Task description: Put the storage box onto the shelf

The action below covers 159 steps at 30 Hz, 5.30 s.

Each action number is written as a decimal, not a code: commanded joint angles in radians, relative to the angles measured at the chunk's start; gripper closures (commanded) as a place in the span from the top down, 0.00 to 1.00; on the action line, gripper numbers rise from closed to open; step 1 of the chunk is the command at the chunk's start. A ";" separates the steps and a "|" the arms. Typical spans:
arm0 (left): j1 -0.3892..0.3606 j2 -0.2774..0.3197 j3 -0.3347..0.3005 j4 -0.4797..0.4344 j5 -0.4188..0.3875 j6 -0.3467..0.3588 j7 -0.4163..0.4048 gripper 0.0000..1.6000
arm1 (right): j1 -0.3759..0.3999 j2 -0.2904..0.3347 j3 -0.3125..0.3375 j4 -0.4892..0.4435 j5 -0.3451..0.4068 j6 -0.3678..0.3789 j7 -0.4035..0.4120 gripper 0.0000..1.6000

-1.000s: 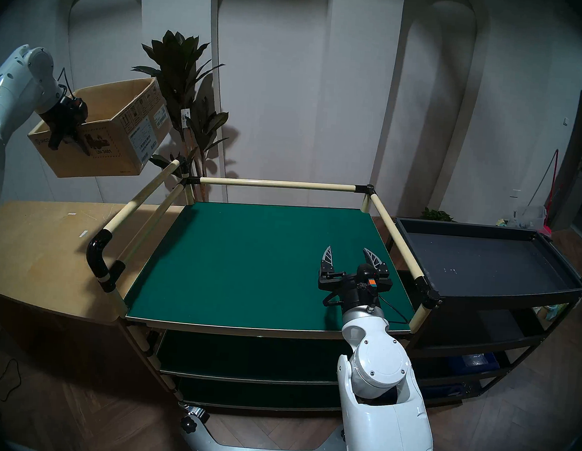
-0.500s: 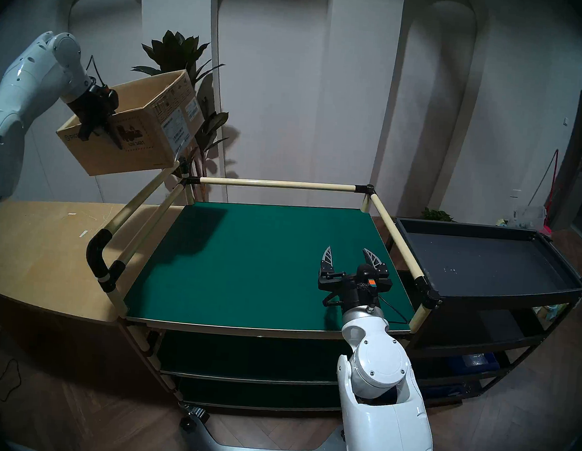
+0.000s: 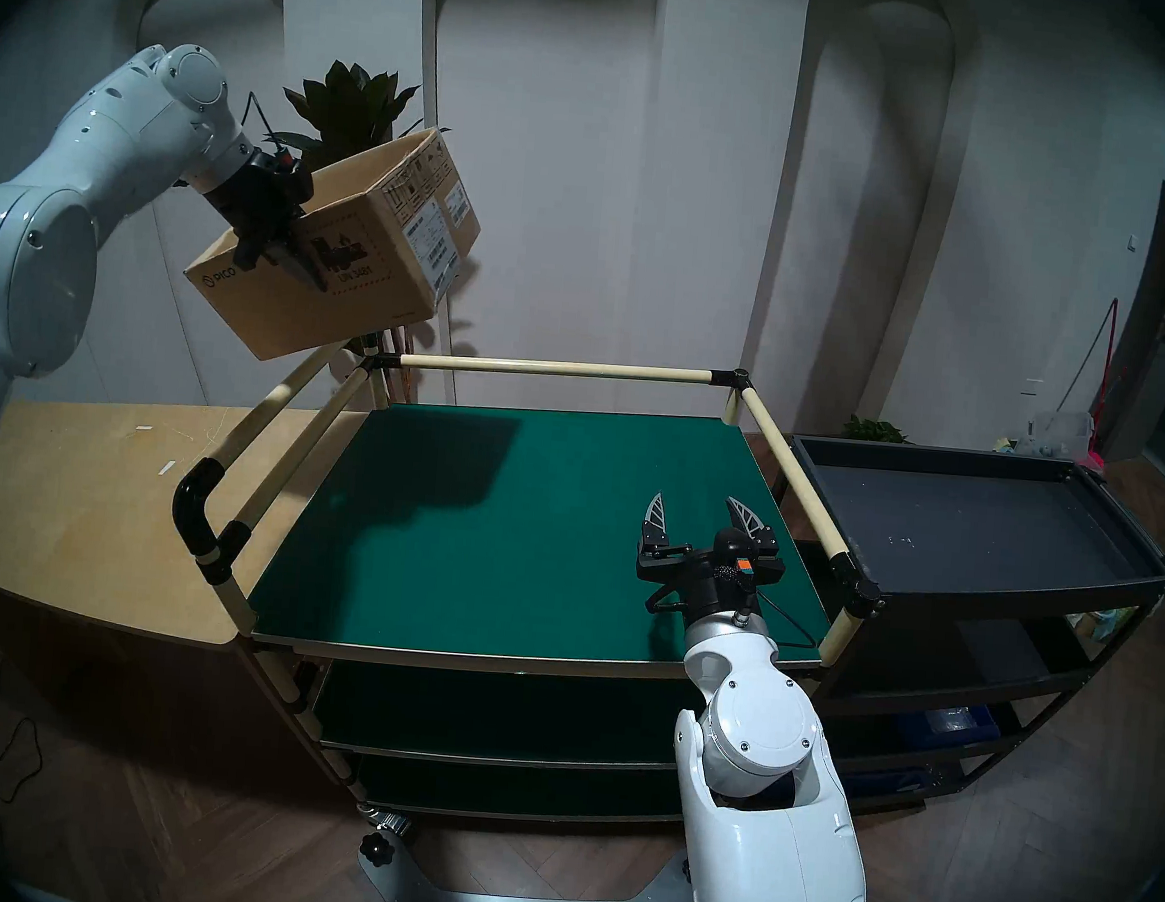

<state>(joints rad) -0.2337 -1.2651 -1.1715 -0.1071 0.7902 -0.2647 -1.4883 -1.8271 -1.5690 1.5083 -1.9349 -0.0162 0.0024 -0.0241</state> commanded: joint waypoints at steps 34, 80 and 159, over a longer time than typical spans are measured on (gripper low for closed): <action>0.035 -0.238 -0.077 0.007 -0.082 0.320 0.005 0.00 | 0.008 -0.001 0.001 -0.021 0.000 -0.006 -0.001 1.00; 0.277 -0.391 -0.046 0.007 -0.081 0.512 0.005 0.00 | 0.007 -0.001 0.001 -0.025 0.001 -0.007 -0.001 1.00; 0.469 -0.469 0.059 -0.001 -0.124 0.565 0.005 1.00 | 0.005 -0.001 0.001 -0.030 0.001 -0.008 -0.001 1.00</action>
<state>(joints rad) 0.2324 -1.7461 -1.1175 -0.1152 0.6718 0.3071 -1.4846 -1.8261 -1.5691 1.5084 -1.9384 -0.0163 0.0023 -0.0243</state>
